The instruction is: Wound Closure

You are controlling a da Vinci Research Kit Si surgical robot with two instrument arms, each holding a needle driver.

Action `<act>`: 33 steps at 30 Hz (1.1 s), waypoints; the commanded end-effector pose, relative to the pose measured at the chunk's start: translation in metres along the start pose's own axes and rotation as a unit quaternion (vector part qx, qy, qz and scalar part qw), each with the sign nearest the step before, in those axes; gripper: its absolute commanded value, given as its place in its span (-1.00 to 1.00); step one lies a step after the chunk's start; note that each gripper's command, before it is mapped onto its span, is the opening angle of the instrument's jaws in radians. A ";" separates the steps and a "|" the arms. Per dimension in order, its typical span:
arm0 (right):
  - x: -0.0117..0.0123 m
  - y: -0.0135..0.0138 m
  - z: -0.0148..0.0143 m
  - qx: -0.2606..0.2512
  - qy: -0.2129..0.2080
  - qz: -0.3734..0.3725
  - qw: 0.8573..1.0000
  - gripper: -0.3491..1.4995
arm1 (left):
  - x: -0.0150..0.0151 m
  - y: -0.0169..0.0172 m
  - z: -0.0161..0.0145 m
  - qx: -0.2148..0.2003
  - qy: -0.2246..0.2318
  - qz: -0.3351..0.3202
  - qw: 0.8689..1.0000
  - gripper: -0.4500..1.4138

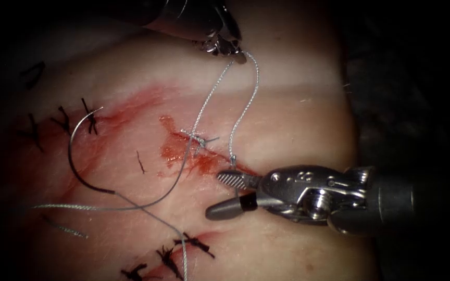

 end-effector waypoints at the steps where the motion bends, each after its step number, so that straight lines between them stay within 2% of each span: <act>1: 0.0007 -0.0001 -0.0002 0.007 0.014 0.008 1.000 0.73 | 0.0003 0.0001 0.0004 -0.001 0.001 0.002 1.000 -1.00; 6: 0.0012 0.0013 -0.0016 -0.026 0.049 0.061 0.997 0.73 | -0.0004 0.0005 0.0000 -0.004 0.001 0.002 1.000 -1.00; 10: 0.0001 0.0037 -0.0020 -0.056 0.067 0.112 0.990 0.69 | -0.0010 0.0006 -0.0006 -0.008 0.003 0.002 1.000 -1.00; 14: -0.0015 0.0066 -0.0012 -0.095 0.061 0.140 0.984 0.58 | -0.0014 0.0005 -0.0024 -0.015 0.013 -0.001 1.000 -1.00; 17: -0.0034 0.0092 -0.0004 -0.119 0.075 0.155 0.978 0.73 | -0.0026 0.0007 -0.0053 -0.010 0.030 -0.008 0.999 -1.00; 20: -0.0039 0.0101 0.0007 -0.131 0.081 0.157 0.975 0.84 | -0.0030 0.0012 -0.0062 -0.014 0.041 -0.011 0.999 -1.00; 22: -0.0040 0.0106 0.0018 -0.129 0.083 0.157 0.976 0.85 | -0.0025 0.0015 -0.0069 -0.016 0.048 -0.008 0.999 -1.00; 31: -0.0026 0.0109 0.0038 -0.111 0.116 0.160 0.974 0.87 | -0.0022 0.0018 -0.0070 -0.008 0.060 -0.003 0.998 -1.00; 33: -0.0023 0.0109 0.0043 -0.097 0.121 0.160 0.975 0.82 | -0.0021 0.0019 -0.0071 -0.006 0.063 -0.004 0.998 -1.00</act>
